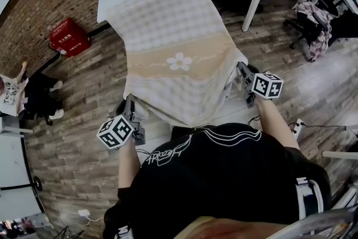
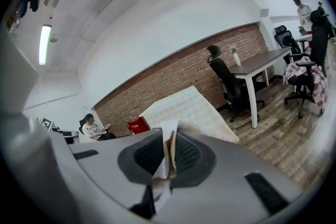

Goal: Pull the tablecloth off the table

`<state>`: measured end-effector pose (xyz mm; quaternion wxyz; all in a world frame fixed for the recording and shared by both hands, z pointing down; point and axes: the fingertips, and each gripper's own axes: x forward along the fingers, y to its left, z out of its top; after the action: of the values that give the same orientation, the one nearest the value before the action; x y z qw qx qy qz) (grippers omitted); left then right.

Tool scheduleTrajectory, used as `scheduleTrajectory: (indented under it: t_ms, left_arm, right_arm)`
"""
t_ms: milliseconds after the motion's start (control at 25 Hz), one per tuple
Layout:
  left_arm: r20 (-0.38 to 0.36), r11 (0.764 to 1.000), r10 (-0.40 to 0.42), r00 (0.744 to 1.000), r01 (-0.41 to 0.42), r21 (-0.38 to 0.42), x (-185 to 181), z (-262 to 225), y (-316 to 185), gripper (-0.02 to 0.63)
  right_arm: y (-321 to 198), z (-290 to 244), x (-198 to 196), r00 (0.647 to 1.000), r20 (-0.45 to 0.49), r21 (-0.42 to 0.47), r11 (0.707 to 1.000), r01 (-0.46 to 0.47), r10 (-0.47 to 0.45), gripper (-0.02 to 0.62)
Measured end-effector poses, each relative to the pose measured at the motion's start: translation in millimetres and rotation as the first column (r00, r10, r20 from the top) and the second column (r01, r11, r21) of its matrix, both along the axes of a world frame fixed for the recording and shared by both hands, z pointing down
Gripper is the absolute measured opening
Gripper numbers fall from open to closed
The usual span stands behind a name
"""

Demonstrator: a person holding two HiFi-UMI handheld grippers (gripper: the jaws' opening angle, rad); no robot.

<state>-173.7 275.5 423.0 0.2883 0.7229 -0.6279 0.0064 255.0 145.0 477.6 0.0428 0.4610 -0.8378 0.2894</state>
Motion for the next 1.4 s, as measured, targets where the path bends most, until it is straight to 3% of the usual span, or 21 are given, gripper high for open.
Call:
scheduleTrajectory:
  t_ms: [560, 920, 1400]
  left_arm:
    - [0.003, 1.000, 0.013, 1.000, -0.013, -0.021, 6.7, 6.4, -5.5, 0.006]
    - [0.015, 0.999, 0.012, 1.000, -0.011, -0.041, 10.1, 11.2, -0.4, 0.006]
    - [0.006, 0.999, 0.009, 1.000, -0.009, -0.051, 7.7, 18.2, 4.0, 0.006]
  right_arm:
    - [4.4, 18.1, 12.6, 0.999, 0.052, -0.058, 0.998, -0.006, 0.009, 0.008]
    - [8.6, 9.5, 6.4, 0.999, 0.031, -0.011, 0.999, 0.039, -0.038, 0.008]
    - [7.5, 7.6, 5.6, 0.999, 0.028, -0.002, 1.000, 0.028, -0.028, 0.006]
